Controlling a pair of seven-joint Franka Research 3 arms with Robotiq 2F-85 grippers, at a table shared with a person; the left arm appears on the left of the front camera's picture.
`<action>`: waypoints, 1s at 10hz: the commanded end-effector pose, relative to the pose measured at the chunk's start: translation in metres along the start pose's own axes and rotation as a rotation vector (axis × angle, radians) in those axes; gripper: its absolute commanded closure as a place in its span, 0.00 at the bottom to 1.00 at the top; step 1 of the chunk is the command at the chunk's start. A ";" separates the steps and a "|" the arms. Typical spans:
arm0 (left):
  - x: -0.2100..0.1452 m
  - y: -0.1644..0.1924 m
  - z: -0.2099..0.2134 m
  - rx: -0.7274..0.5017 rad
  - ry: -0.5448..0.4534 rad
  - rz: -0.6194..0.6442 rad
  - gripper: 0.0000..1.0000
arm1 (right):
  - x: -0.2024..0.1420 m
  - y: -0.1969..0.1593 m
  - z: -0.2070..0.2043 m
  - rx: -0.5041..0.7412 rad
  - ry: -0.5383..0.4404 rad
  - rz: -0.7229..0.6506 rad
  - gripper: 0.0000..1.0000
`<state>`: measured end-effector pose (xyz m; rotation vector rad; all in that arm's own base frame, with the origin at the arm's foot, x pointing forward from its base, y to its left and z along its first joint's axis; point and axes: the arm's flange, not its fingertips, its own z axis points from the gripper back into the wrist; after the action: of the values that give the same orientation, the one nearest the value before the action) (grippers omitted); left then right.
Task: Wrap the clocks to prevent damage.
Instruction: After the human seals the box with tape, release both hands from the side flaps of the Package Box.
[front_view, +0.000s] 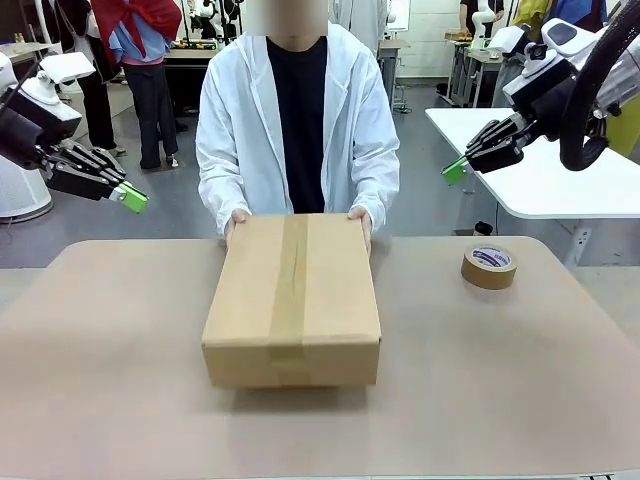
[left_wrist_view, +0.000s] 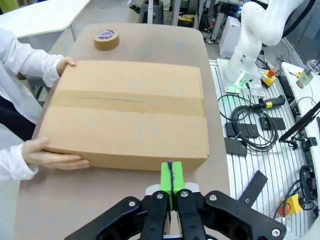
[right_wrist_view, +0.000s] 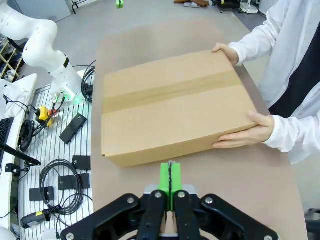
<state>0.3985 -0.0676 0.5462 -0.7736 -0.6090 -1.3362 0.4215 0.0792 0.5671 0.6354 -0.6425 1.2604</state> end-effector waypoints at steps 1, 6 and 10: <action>0.001 0.002 0.000 0.004 -0.002 -0.016 0.99 | 0.000 -0.002 -0.002 -0.005 -0.002 0.007 0.99; 0.000 0.000 0.000 0.000 0.000 0.000 0.99 | 0.000 0.000 0.000 0.000 0.000 0.000 0.99; -0.004 0.000 0.008 0.014 -0.028 0.016 0.38 | -0.003 0.001 -0.005 0.019 -0.011 0.025 0.36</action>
<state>0.3963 -0.0585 0.5442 -0.7795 -0.6202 -1.3129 0.4205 0.0810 0.5645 0.6456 -0.6345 1.2702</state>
